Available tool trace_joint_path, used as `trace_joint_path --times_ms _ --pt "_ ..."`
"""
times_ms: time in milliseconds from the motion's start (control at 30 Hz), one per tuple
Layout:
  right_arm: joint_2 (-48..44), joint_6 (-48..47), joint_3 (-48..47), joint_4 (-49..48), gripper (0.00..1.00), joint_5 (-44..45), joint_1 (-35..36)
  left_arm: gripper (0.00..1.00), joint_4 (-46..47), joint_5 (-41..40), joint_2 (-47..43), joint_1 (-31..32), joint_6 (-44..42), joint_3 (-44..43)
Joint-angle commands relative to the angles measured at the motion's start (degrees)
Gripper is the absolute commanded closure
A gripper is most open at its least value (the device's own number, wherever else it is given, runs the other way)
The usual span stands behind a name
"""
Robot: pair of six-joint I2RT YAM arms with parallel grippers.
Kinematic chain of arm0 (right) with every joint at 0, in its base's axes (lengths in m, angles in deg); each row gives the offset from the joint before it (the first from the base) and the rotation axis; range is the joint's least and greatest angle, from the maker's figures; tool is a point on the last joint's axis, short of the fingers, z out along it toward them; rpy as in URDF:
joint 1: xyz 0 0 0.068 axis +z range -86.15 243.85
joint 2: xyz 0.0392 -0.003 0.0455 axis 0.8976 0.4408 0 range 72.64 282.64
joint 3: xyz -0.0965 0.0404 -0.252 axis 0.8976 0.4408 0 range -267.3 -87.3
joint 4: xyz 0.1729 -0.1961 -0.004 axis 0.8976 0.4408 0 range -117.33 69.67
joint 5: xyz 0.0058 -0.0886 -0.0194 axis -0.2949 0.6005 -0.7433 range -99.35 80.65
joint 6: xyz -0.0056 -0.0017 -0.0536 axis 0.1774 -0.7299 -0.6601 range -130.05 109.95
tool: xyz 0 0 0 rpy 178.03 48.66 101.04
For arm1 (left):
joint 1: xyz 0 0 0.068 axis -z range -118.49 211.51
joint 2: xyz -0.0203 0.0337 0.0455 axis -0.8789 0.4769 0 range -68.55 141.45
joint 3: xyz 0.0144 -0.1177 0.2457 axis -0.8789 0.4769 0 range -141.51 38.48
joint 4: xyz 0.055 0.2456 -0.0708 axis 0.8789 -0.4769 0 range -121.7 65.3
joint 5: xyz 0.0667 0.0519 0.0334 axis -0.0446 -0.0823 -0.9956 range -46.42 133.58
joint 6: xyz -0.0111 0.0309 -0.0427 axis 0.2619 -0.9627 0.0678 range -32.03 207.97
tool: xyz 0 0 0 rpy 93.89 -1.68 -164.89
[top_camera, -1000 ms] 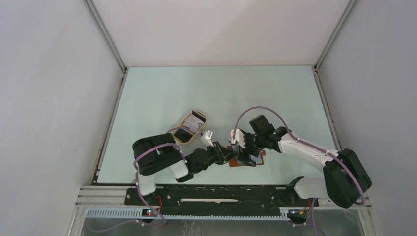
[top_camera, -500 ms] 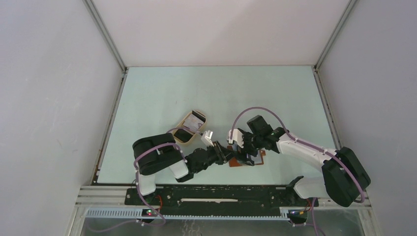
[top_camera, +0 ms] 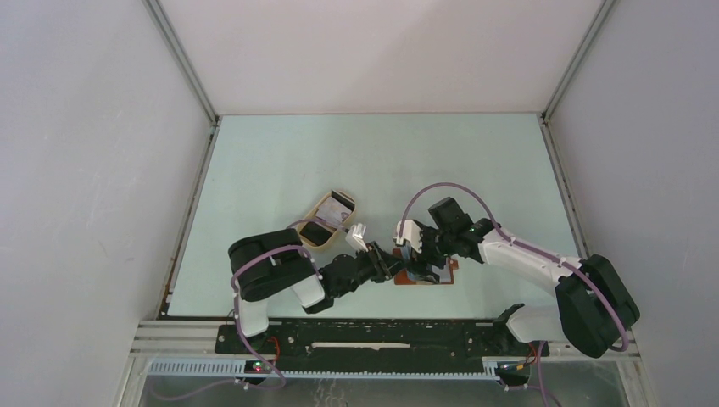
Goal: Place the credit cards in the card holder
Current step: Turn over the card slot in the card holder.
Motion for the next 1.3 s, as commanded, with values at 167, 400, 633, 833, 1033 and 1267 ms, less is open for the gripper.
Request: trace_joint_path --times_ms 167,400,633,833,1033,1267 --pt "-1.1 0.1 -2.3 -0.4 0.08 -0.1 -0.8 0.61 1.6 -0.9 -2.0 -1.2 -2.0 0.2" --pt "-1.0 0.2 -2.4 -0.5 0.08 -0.1 -0.9 0.61 0.9 -2.2 -4.5 -1.8 -2.7 2.0" --pt "-0.9 0.3 -2.5 -0.4 0.08 -0.1 -1.0 0.64 -1.2 -2.3 -5.6 -1.8 -3.4 1.3" --pt "-1.0 0.3 -2.6 -0.3 0.08 -0.1 -1.1 0.83 -6.8 -3.0 -6.4 -2.0 -3.5 0.0" --pt "-1.0 0.2 -2.6 -0.1 0.08 -0.1 -1.1 0.9 -15.7 -2.1 -7.7 -2.2 -5.7 -3.9" --pt "-1.8 0.4 -2.9 0.3 0.06 -0.7 -1.7 0.89 -19.7 2.5 -3.7 -2.2 -7.1 -10.3"
